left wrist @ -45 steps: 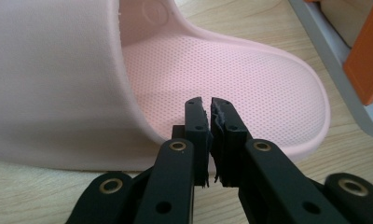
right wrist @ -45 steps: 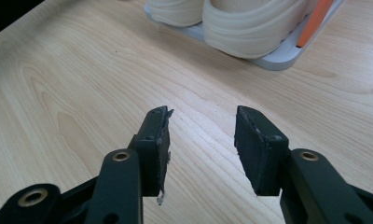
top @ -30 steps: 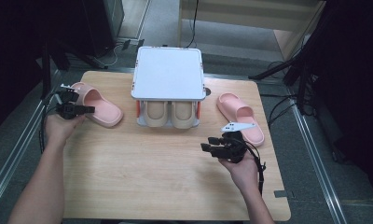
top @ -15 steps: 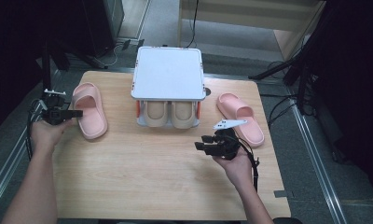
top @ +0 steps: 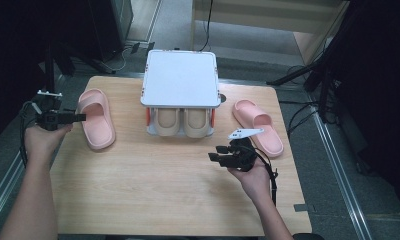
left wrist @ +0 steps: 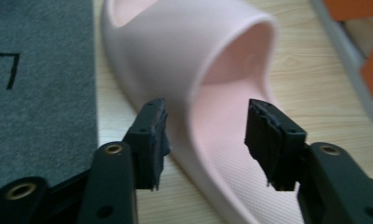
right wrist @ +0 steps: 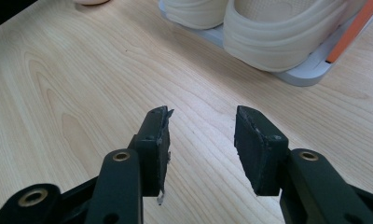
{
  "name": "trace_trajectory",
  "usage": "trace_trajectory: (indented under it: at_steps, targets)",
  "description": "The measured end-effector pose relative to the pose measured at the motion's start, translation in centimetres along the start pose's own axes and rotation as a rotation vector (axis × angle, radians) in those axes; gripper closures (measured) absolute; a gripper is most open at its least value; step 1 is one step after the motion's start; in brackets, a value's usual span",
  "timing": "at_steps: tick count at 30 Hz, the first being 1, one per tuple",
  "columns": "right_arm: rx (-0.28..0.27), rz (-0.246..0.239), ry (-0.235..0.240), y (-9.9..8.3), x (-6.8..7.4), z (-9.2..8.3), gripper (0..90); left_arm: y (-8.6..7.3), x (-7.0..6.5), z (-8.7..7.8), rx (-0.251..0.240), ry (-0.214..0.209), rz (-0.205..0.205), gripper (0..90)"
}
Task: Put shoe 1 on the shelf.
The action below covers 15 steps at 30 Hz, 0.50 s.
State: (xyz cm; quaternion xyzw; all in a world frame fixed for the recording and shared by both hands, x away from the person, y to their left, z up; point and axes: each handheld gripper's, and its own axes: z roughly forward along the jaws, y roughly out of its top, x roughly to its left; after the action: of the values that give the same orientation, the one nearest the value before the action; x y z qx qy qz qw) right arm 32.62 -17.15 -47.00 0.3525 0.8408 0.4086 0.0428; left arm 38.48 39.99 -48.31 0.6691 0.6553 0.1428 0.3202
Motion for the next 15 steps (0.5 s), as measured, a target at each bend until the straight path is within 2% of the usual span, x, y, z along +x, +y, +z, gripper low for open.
trace_trajectory:
  at_steps: [3, 4, 9, 12, 15]
  targets:
    - [0.002, 0.001, -0.005, -0.2, -0.1, -0.1, 55.7, 0.1, 0.4, 1.0, 0.009, 0.008, -0.011, 43.8]
    - [-0.001, 0.008, -0.010, -0.4, -0.1, -0.3, 55.7, 0.3, 0.5, 1.7, 0.013, 0.015, -0.013, 43.6]
    - [-0.006, 0.024, -0.024, -0.8, -0.3, -0.7, 55.7, 0.6, 0.8, 3.1, 0.033, 0.015, -0.023, 43.6]
    - [-0.004, 0.035, -0.036, -1.3, -0.4, -1.1, 55.7, 0.7, 1.0, 4.1, 0.071, 0.047, -0.011, 46.8]
    - [-0.001, 0.041, -0.045, -1.6, -0.4, -1.4, 55.8, 1.1, 1.6, 4.1, 0.054, 0.030, -0.056, 51.2]
